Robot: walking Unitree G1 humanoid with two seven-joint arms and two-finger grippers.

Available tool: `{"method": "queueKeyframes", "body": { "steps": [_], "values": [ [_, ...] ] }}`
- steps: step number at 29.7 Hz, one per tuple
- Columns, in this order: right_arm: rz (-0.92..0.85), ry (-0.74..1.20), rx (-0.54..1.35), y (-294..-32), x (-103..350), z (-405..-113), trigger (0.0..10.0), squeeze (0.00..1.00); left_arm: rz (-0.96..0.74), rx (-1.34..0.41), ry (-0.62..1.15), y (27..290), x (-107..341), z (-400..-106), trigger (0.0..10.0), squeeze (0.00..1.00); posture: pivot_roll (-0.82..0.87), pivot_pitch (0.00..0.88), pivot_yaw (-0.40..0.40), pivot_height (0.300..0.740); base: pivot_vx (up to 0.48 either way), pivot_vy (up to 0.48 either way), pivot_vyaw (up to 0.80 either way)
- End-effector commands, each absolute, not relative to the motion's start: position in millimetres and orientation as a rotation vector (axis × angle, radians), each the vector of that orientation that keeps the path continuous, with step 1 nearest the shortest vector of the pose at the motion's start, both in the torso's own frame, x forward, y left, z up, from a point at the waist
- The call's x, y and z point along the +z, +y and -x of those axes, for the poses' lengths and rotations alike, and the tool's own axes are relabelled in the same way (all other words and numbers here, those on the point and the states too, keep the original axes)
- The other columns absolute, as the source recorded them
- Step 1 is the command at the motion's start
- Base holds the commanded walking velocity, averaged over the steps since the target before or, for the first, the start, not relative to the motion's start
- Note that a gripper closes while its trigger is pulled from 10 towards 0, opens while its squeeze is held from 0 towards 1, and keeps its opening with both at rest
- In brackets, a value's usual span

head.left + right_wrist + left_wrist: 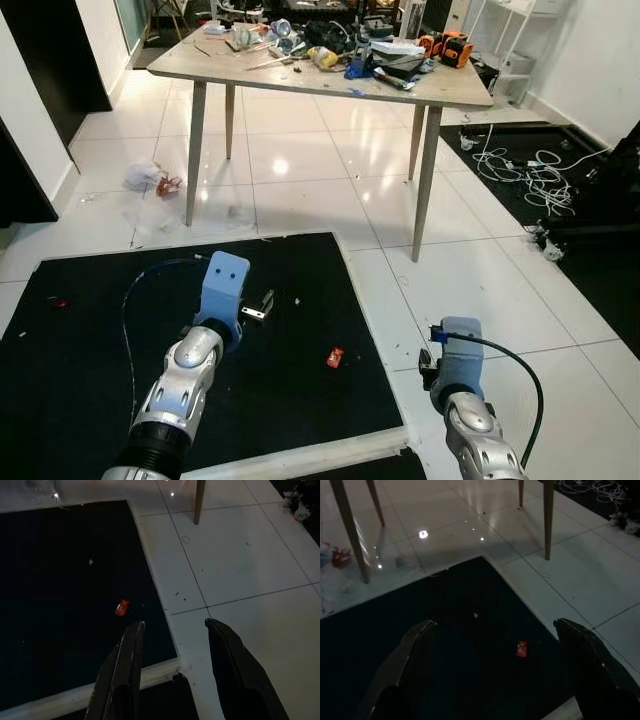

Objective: Picking trash to rubbish bin

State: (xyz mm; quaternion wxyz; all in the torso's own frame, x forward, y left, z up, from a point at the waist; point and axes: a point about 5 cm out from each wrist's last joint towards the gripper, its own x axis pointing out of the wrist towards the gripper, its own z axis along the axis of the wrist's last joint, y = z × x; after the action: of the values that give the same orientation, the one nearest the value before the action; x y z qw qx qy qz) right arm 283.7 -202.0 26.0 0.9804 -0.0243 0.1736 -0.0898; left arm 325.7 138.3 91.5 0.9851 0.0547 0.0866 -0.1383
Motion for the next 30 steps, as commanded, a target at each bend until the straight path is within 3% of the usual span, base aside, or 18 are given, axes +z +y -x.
{"method": "queueKeyframes", "body": {
  "steps": [1, 8, 15, 30],
  "values": [
    [0.046, 0.364, -0.17, -200, 23, -283, 10.0, 0.0, -0.096, -0.284, 0.179, 136, 91, -324, 10.0, 0.0, -0.09, 0.078, 0.003, 0.74, 0.311, 0.0, 0.0],
    [0.015, 0.321, -0.131, -195, 29, -287, 10.0, 0.0, -0.1, -0.277, 0.174, 135, 92, -324, 10.0, 0.0, -0.08, 0.068, -0.004, 0.74, 0.314, 0.0, 0.0],
    [0.069, 0.243, 0.048, -172, 39, -293, 10.0, 0.0, -0.113, -0.263, 0.179, 137, 91, -323, 10.0, 0.0, -0.08, 0.061, -0.002, 0.74, 0.319, 0.0, 0.0],
    [0.074, 0.254, 0.041, -176, 34, -288, 10.0, 0.0, -0.106, -0.277, 0.161, 134, 92, -320, 10.0, 0.0, -0.09, 0.043, 0.001, 0.74, 0.338, 0.0, 0.0]
  ]
}}
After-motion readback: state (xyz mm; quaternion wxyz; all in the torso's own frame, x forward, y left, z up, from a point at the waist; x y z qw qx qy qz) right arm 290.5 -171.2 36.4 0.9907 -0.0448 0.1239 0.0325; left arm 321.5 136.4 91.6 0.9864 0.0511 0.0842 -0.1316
